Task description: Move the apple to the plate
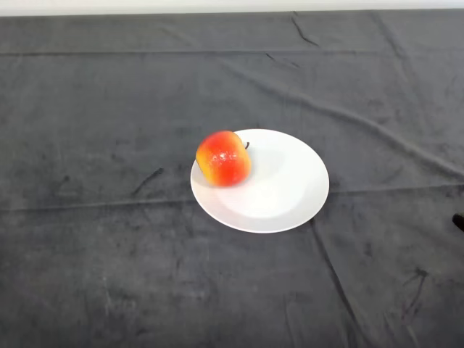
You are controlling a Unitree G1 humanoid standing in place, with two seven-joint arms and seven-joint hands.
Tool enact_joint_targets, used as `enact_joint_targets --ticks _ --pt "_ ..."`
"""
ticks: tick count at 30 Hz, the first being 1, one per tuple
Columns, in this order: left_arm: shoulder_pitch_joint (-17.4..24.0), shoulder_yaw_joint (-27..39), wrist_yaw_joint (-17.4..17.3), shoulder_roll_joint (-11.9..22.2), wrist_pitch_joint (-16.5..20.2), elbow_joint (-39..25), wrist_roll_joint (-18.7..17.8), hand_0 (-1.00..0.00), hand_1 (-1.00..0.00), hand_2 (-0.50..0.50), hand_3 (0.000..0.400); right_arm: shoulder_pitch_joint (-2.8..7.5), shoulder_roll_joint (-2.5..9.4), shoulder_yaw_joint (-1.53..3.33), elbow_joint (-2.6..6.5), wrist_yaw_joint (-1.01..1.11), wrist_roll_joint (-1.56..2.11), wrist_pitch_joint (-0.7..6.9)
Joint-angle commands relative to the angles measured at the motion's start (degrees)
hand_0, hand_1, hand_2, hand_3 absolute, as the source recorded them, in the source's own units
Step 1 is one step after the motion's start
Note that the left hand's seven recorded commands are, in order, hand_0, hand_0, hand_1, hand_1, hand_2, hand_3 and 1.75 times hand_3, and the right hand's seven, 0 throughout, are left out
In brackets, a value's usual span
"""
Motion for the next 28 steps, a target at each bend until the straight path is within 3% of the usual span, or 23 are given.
enact_joint_targets --ticks 1,28 --pt "1.56 0.6 -0.48 -0.64 0.54 -3.19 1.37 0.0 0.0 0.0 0.0 2.49 2.2 -0.65 4.37 0.15 0.8 3.24" --pt "1.64 0.89 -0.52 -0.73 0.49 -3.27 1.64 0.0 0.0 0.0 0.0 2.49 2.2 -0.65 4.36 0.14 0.79 3.25"
